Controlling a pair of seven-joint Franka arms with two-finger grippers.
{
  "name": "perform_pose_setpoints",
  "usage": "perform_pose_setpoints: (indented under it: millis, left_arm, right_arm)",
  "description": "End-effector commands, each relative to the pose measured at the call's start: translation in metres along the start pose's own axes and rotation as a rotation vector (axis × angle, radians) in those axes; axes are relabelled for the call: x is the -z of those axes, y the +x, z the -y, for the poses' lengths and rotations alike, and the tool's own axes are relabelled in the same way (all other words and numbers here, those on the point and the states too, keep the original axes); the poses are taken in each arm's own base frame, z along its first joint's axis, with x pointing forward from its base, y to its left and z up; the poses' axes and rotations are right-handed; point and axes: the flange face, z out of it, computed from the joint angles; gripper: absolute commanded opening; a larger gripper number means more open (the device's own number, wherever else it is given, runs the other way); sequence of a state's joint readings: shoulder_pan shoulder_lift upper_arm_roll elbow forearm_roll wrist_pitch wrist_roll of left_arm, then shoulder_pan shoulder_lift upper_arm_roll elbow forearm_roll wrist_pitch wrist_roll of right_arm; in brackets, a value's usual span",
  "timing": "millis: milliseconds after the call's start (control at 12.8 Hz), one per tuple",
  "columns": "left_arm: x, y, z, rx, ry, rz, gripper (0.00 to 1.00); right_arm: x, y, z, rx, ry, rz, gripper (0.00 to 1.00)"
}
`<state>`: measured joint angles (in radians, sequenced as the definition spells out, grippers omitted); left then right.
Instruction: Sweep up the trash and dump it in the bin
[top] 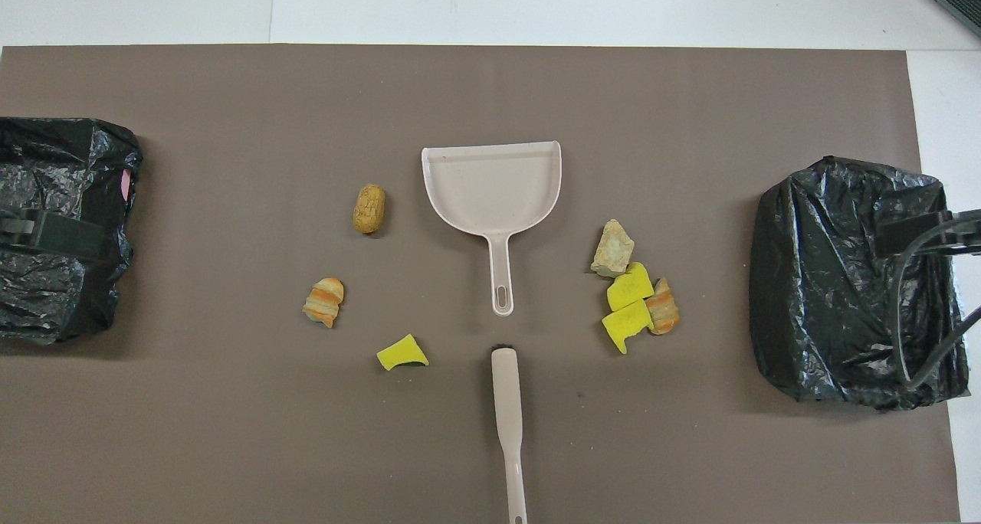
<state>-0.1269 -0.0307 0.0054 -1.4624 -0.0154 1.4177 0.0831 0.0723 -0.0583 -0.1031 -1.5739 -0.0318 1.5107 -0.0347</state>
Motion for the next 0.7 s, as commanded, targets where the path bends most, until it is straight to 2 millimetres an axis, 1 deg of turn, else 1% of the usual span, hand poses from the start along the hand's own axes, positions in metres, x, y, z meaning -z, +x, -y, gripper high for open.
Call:
perform_pose_setpoints:
  millis: [0, 78, 235, 313, 469, 626]
  left_arm:
    - [-0.006, -0.015, -0.037, -0.054, 0.0, 0.015, 1.0]
    - [-0.011, -0.018, -0.051, -0.056, 0.004, 0.025, 1.0]
    - [-0.024, -0.023, -0.093, -0.048, 0.014, 0.025, 1.0]
    - [-0.03, -0.025, -0.109, -0.029, 0.018, 0.014, 1.0]
    - [-0.046, -0.027, -0.147, -0.023, 0.027, 0.003, 1.0]
    - [-0.068, -0.031, -0.185, -0.019, 0.035, 0.009, 1.0]
  right_arm:
    - [0.001, -0.006, -0.001, 0.015, 0.025, -0.003, 1.0]
    - [0.001, -0.006, -0.001, 0.014, 0.025, -0.004, 1.0]
    - [0.001, -0.006, -0.003, 0.01, 0.025, -0.004, 1.0]
    - [0.001, -0.006, -0.003, 0.01, 0.025, -0.006, 1.0]
    - [0.001, -0.005, -0.003, 0.005, 0.023, -0.012, 1.0]
    - [0.001, -0.005, -0.004, 0.008, 0.021, -0.009, 1.0]
